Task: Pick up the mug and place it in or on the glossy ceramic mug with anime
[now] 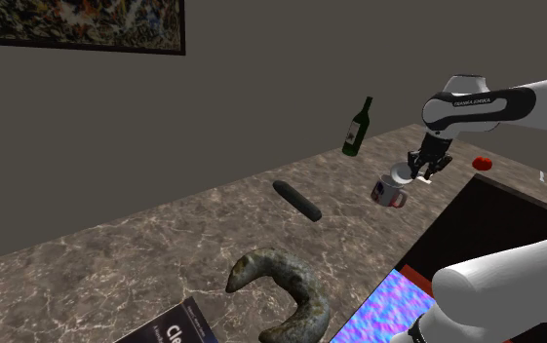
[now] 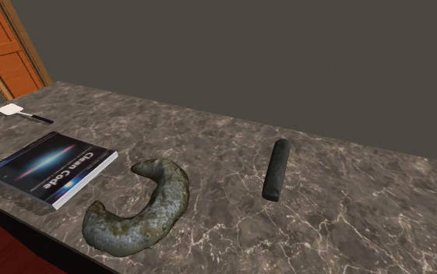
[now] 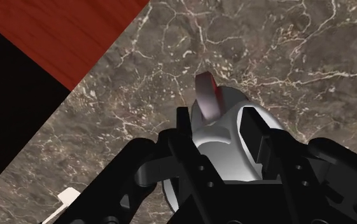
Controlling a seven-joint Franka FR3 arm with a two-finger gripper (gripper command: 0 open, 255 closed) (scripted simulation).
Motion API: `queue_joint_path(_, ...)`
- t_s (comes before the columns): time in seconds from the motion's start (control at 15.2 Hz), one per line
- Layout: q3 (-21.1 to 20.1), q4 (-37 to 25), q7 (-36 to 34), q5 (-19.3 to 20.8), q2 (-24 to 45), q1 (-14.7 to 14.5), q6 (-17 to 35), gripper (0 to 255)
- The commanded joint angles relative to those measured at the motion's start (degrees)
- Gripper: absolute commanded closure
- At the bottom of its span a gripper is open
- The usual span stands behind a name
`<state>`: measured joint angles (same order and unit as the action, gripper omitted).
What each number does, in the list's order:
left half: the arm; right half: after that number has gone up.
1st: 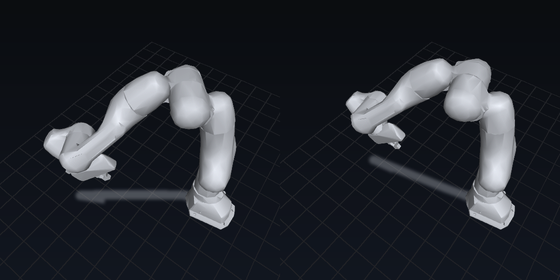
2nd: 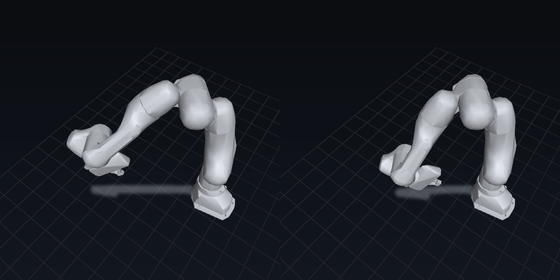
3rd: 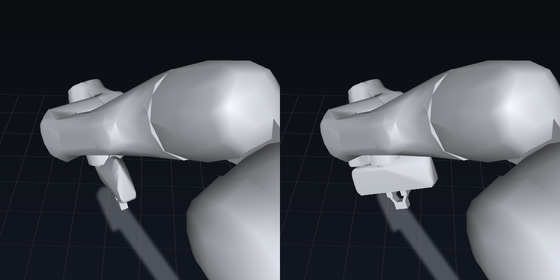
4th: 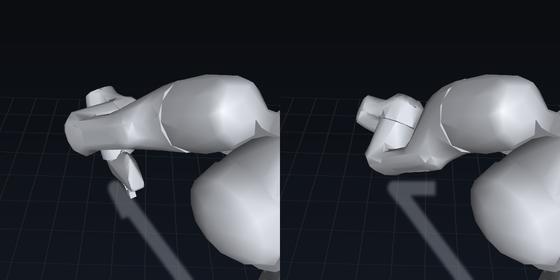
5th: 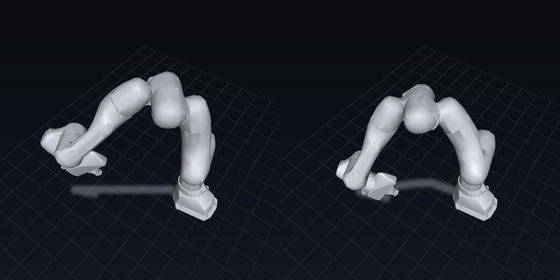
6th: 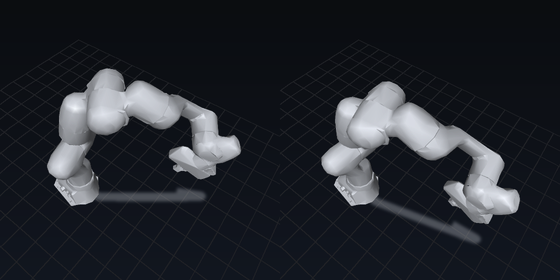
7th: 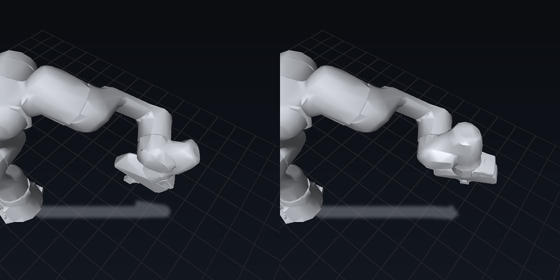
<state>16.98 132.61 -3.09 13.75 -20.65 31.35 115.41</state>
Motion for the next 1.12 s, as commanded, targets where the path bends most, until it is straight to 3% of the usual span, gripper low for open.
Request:
queue_joint_path(0.0, 0.12, 1.15, -0.21, 0.10, 0.36, 0.02, 1.55, 255)
queue_joint_path(0.4, 0.66, 4.53, -0.64, 0.43, 1.94, 0.15, 6.48, 255)
queue_joint_path(0.92, 0.69, 4.53, -0.65, 0.44, 1.94, 0.11, 6.48, 255)
queue_joint_path(0.99, 0.65, 4.60, -0.72, 0.45, 1.88, 0.09, 6.48, 0)
queue_joint_path(1.06, 0.66, 4.58, -0.69, 0.45, 1.84, 0.10, 6.42, 0)
